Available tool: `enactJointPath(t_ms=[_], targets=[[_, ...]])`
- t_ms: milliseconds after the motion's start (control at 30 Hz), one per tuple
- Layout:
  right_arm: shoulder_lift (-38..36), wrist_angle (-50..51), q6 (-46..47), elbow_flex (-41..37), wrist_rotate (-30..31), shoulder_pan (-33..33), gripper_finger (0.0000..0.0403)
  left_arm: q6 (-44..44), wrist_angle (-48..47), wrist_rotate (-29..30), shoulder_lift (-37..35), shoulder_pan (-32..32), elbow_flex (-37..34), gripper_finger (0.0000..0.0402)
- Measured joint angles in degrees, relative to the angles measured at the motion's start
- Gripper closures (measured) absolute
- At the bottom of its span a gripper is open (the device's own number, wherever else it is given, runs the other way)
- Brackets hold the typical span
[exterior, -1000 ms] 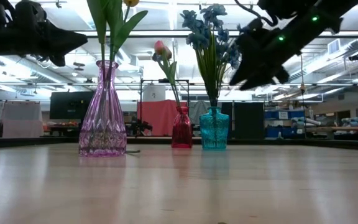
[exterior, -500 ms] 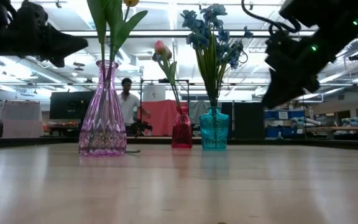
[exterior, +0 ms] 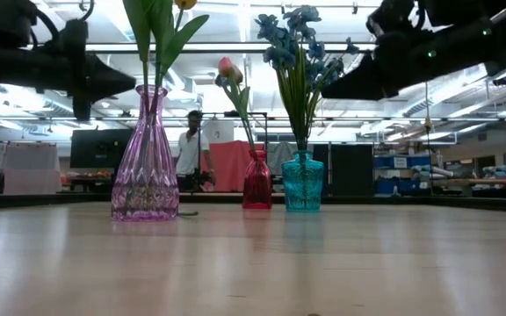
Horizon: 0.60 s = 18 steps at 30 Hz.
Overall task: Sort flowers into vase by color
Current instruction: Move the purple vase to the top right of the table
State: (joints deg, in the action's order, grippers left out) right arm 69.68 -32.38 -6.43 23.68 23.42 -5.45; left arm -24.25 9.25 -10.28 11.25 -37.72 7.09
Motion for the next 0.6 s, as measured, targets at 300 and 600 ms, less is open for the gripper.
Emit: enactJointPath(t_ms=[300,600], targets=[[-1.97,-2.09,-0.2,0.0,-6.18,-0.81,0.0256,-6.27,3.72,-4.94,4.33,6.65,0.0,0.0347],[-1.97,-5.57,-7.07,0.0,-16.47,0.13,0.026,-10.75,0.04,9.72,12.07,15.85,0.0,0.0347]])
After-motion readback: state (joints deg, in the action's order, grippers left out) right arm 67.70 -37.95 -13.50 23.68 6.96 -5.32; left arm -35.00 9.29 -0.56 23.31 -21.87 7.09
